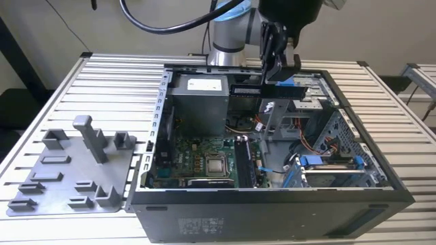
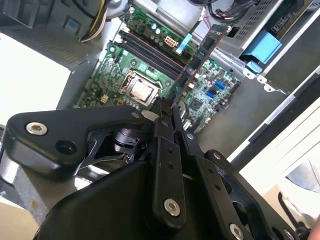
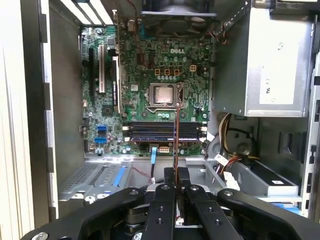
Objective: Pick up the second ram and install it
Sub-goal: 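Pick up the second ram and move it above second insertion slot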
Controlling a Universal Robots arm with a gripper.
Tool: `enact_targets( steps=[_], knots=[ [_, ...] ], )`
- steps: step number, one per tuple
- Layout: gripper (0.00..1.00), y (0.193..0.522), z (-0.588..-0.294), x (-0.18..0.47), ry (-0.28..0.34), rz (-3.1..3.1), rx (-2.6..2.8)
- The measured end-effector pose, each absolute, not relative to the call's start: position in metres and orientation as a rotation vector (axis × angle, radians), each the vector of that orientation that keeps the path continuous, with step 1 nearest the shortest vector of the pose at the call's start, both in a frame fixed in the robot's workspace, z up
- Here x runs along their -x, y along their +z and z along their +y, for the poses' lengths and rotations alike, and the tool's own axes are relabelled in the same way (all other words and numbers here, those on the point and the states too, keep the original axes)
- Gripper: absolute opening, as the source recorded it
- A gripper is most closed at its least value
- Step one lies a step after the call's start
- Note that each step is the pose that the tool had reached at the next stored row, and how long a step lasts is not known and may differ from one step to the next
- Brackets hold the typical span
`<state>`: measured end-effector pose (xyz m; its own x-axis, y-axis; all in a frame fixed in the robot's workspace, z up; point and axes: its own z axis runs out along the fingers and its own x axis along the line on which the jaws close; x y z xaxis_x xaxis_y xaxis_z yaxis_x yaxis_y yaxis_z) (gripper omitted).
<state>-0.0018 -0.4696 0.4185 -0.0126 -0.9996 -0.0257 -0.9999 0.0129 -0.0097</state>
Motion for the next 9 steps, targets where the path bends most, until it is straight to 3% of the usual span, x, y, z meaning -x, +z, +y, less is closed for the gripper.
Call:
enact_targets(
  steps=[9],
  knots=[
    [0.14, 0.418, -0.453, 0.002, 0.017, 2.218, 2.190]
  ],
)
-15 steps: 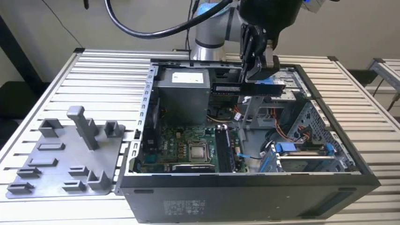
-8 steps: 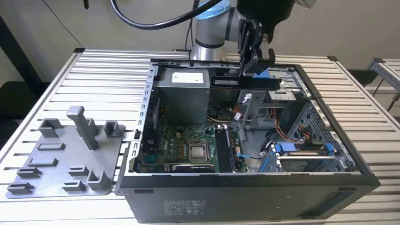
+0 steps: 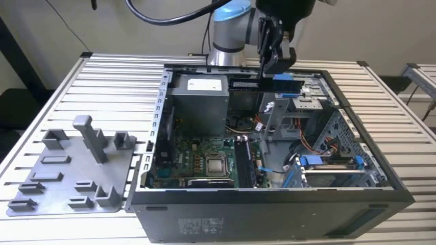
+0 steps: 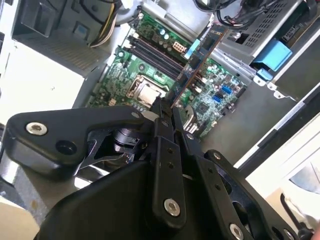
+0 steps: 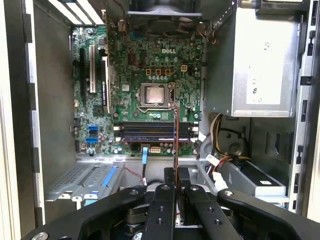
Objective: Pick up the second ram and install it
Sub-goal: 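Pick up the second ram and move it above second insertion slot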
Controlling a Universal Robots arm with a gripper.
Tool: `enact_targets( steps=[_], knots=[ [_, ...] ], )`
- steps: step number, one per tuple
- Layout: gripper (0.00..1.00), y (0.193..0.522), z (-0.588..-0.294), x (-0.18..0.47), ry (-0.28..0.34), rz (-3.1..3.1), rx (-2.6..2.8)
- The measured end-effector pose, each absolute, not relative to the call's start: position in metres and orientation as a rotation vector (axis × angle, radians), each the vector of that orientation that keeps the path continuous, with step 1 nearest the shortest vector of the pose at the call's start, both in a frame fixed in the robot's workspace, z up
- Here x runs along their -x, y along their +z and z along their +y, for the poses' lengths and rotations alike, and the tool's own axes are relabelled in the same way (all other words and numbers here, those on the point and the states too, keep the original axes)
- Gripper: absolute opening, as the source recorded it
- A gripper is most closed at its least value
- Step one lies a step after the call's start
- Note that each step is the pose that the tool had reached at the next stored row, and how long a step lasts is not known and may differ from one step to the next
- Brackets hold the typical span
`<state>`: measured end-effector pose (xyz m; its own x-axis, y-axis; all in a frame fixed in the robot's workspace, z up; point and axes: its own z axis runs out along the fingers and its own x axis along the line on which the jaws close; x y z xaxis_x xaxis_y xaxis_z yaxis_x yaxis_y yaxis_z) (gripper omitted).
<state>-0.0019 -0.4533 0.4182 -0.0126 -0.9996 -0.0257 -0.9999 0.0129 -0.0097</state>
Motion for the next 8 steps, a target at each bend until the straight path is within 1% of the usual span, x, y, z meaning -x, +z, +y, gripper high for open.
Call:
enact_targets(
  steps=[8],
  knots=[
    [0.14, 0.4179, -0.4426, 0.0018, 0.018, 2.218, 2.190]
  ],
)
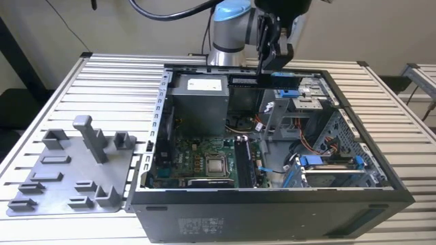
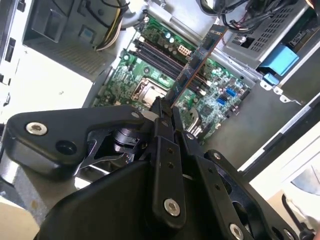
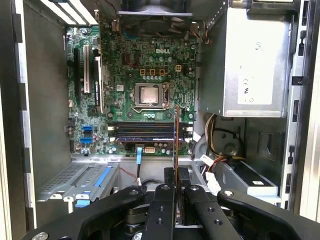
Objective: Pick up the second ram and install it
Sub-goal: 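Pick up the second ram and move it above second insertion slot, then insert the second ram into the second slot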
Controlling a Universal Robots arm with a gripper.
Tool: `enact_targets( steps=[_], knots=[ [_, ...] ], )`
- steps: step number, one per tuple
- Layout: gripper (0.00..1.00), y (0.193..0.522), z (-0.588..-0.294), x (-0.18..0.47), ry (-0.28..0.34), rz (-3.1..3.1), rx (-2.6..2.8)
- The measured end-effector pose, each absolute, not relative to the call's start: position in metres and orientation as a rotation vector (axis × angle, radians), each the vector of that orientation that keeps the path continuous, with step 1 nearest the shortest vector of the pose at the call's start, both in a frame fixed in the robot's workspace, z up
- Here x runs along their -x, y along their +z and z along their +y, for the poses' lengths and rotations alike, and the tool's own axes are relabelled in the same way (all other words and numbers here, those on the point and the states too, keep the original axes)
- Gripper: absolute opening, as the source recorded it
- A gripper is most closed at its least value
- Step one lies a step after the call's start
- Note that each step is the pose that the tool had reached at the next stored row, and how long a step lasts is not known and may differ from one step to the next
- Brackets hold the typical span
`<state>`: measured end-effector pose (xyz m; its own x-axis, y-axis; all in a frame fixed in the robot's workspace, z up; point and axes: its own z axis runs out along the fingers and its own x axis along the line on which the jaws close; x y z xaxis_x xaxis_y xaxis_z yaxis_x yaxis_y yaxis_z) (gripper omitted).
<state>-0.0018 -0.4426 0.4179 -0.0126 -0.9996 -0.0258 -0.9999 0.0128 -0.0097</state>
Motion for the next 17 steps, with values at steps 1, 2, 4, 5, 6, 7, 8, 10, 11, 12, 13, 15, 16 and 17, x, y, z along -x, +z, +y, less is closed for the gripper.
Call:
enact_targets(
  steps=[1, 2, 4, 5, 6, 7, 8, 10, 11, 12, 13, 15, 16, 17],
  knots=[
    [0.14, 0.4179, -0.4415, 0.0019, 0.018, 2.218, 2.190],
    [0.14, 0.4179, -0.4406, 0.0018, 0.018, 2.218, 2.190],
    [0.14, 0.4179, -0.4391, 0.0018, 0.017, 2.218, 2.190],
    [0.14, 0.4179, -0.4386, 0.0018, 0.017, 2.218, 2.190],
    [0.14, 0.4179, -0.4381, 0.0018, 0.018, 2.218, 2.190],
    [0.14, 0.4179, -0.4378, 0.0018, 0.017, 2.218, 2.190],
    [0.14, 0.4179, -0.4374, 0.0018, 0.017, 2.218, 2.190],
    [0.14, 0.4179, -0.4368, 0.0018, 0.017, 2.218, 2.190],
    [0.14, 0.4179, -0.4368, 0.0018, 0.017, 2.218, 2.190],
    [0.14, 0.4179, -0.4368, 0.0019, 0.017, 2.218, 2.190],
    [0.14, 0.4179, -0.4364, 0.0018, 0.017, 2.218, 2.190],
    [0.14, 0.4179, -0.4362, 0.0018, 0.017, 2.218, 2.190],
    [0.14, 0.4179, -0.4361, 0.0019, 0.017, 2.218, 2.190],
    [0.14, 0.4179, -0.4361, 0.0018, 0.017, 2.218, 2.190]
  ],
)
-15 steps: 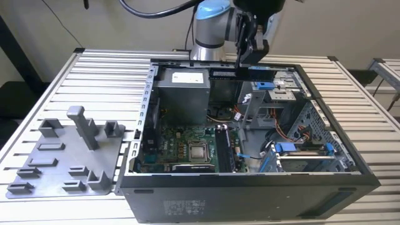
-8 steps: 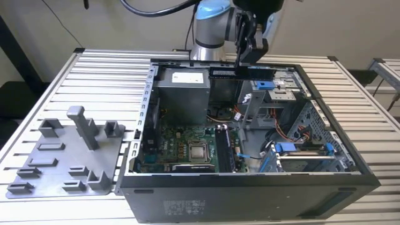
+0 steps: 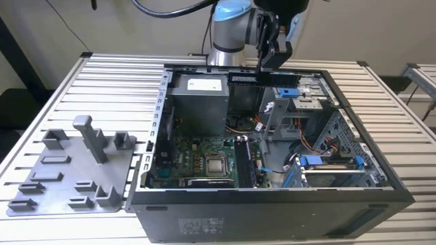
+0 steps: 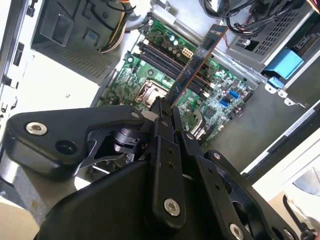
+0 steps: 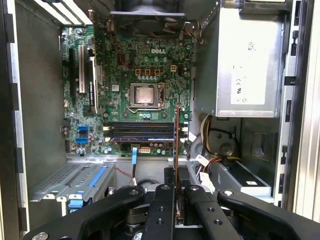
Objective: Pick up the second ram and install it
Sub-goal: 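Insert the second ram into the second slot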
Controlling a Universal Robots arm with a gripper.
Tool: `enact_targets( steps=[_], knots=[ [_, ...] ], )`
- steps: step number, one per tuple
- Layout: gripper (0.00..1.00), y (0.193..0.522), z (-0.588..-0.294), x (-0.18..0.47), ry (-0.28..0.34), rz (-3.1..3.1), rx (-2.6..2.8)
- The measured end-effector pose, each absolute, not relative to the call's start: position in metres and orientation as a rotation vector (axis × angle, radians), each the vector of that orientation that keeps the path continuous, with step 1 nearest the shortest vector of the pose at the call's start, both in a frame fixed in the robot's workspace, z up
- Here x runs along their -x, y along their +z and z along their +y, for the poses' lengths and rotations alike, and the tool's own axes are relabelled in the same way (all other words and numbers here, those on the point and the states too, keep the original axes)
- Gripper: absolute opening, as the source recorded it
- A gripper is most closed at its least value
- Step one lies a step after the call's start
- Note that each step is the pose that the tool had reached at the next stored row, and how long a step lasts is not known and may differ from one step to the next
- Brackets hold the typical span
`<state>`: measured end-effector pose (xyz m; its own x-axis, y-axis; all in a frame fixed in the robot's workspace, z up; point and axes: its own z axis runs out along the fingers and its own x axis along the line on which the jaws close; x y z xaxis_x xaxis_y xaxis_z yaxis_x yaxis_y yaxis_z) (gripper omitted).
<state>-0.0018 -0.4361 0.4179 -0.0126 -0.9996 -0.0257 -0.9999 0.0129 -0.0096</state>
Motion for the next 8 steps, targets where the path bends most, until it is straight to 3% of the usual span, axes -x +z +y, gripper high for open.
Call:
enact_targets(
  steps=[8],
  knots=[
    [0.14, 0.4179, -0.4359, 0.0019, 0.018, 2.221, 2.187]
  ],
)
